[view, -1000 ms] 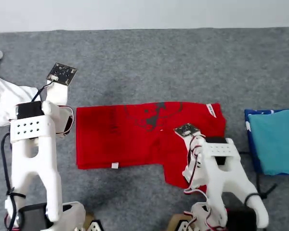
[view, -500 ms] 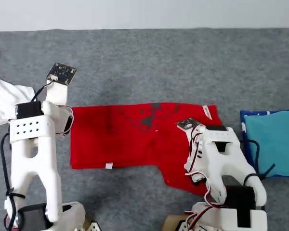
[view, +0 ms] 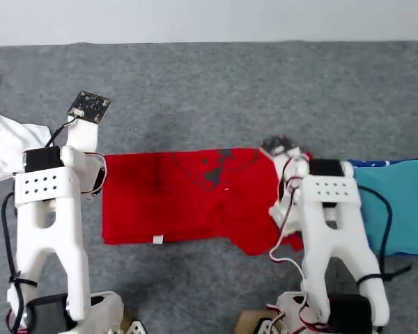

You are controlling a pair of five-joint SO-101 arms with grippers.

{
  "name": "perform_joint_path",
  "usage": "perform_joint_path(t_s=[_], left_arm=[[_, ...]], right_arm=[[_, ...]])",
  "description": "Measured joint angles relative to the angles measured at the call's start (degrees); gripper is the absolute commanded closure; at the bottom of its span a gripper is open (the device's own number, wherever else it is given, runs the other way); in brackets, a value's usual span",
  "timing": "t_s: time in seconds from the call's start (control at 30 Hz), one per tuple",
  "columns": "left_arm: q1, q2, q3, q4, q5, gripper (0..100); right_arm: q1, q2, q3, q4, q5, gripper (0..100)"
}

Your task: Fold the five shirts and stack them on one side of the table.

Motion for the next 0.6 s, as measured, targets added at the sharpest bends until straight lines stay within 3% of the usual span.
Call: perform_joint_path(t_s=[0.3, 0.6], left_arm=[[0.0, 0.0, 0.0, 0.0, 0.0, 99], [0.0, 0.0, 0.0, 0.0, 0.0, 99]], right_arm=[[-3.9, 15.5, -17.1, 0.7, -1.6, 98.9], [-5.5, 44.0, -47.8, 5.2, -2.2, 97.4]])
